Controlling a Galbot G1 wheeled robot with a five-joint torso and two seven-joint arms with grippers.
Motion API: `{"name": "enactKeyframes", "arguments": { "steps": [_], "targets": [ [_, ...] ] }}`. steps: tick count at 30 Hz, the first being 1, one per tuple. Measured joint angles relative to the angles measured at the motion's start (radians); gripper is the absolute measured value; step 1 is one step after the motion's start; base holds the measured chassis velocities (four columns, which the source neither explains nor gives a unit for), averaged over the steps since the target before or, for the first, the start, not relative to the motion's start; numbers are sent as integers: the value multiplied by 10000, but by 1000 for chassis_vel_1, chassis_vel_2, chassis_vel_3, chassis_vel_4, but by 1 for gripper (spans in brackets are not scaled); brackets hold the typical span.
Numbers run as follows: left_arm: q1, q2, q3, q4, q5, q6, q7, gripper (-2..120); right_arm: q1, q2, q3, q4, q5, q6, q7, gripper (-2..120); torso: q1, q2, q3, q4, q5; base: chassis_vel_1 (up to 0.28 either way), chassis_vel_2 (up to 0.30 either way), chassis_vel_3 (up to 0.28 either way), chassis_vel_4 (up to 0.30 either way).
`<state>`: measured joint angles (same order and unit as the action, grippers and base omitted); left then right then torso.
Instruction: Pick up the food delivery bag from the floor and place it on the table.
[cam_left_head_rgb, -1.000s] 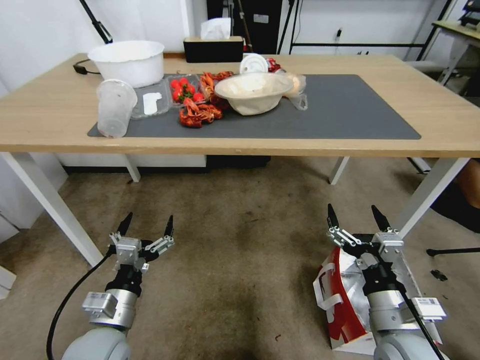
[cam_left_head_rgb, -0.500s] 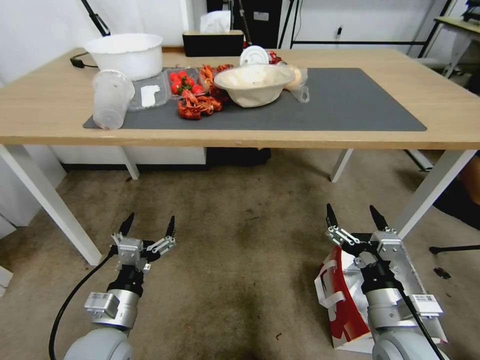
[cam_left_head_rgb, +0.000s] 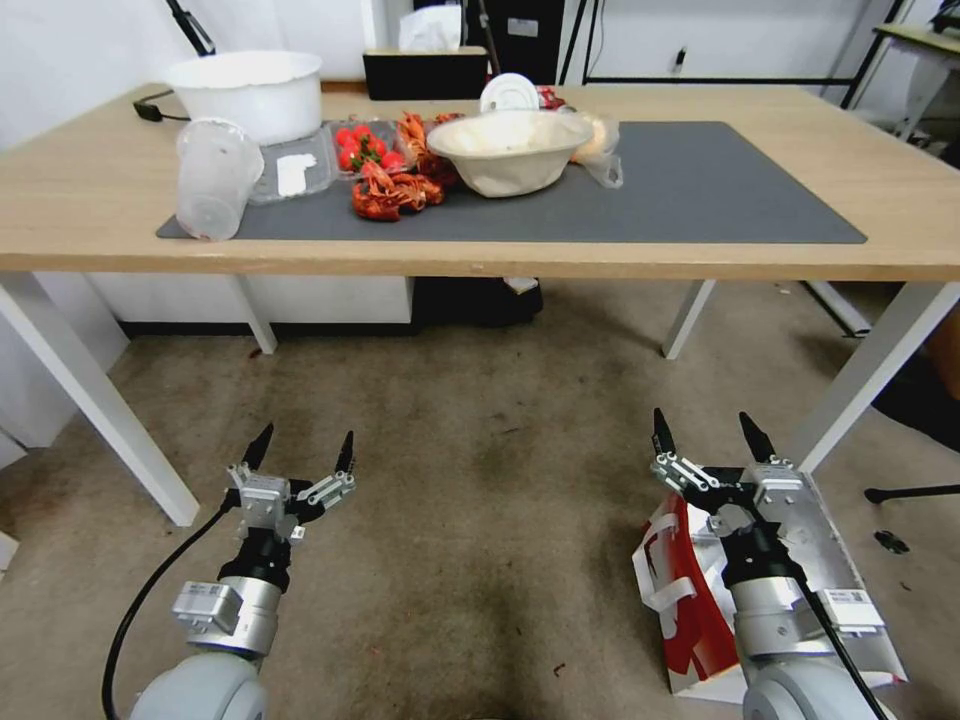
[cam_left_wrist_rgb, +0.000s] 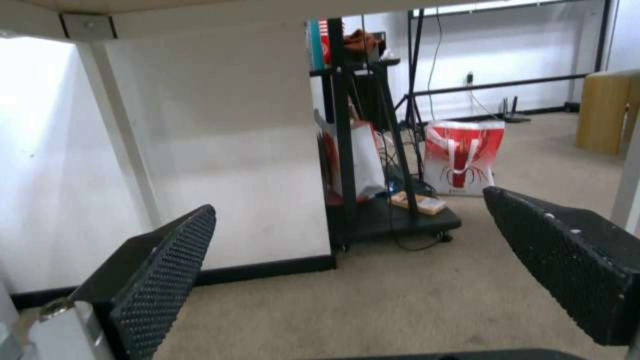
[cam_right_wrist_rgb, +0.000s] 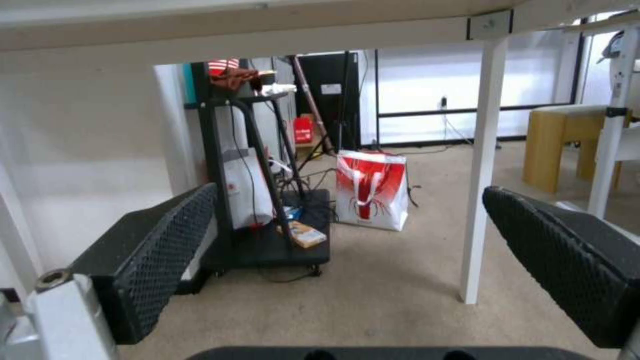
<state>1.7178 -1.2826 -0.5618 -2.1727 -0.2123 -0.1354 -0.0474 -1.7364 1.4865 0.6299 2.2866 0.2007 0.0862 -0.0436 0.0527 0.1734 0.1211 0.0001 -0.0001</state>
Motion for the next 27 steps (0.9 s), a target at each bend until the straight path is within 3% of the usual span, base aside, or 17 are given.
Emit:
{"name": "enactKeyframes", "arguments": {
  "steps": [27],
  "targets": [
    [7, -9, -13, 32, -5, -44, 18, 100, -62, 63, 0, 19, 30, 82, 59, 100, -157, -1048, -892, 1, 0, 0, 0, 0, 0]
  ]
}}
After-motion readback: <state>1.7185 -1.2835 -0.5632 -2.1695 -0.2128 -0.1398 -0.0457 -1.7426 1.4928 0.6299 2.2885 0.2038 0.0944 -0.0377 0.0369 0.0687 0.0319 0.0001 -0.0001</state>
